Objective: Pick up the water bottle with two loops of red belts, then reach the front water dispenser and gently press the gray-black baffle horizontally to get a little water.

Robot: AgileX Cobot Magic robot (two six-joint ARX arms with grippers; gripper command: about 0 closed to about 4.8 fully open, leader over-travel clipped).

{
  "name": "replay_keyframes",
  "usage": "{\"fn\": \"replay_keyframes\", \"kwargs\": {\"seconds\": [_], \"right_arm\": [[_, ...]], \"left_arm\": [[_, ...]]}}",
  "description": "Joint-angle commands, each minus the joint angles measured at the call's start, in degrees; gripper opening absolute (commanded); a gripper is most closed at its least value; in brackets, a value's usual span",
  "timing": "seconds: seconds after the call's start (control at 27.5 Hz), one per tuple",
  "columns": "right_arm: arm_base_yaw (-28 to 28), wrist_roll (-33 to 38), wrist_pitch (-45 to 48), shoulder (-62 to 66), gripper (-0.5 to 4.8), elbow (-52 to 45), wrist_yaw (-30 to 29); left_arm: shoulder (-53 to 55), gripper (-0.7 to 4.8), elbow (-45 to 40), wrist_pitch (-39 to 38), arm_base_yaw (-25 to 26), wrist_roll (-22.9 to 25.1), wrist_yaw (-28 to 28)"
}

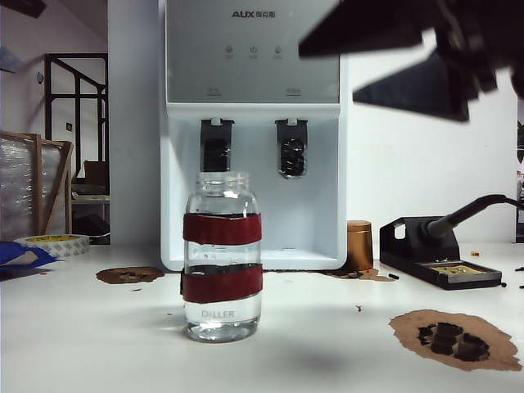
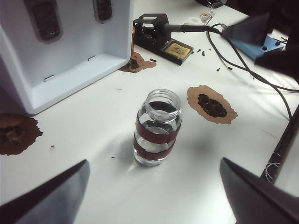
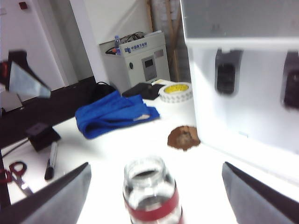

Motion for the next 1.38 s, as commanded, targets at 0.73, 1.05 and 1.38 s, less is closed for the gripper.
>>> {"fn": "replay_keyframes", "kwargs": {"seconds": [0.73, 1.05, 1.38], "right_arm": [[0.02, -7.69, 42.75, 33.88, 4.79, -4.24, -2.64], [0.02, 4.26, 46.95, 33.86, 4.79, -4.24, -2.40], [0.02, -14.64, 44.37, 34.16, 4.79, -4.13, -10.88]], "left_arm": [[0.04, 4.79, 0.07, 2.12, -0.04, 0.17, 0.15], [0.04, 4.79, 0.07, 2.23, -0.04, 0.17, 0.20], [0.04, 4.79, 0.07, 2.25, -0.04, 0.17, 0.20]]}}
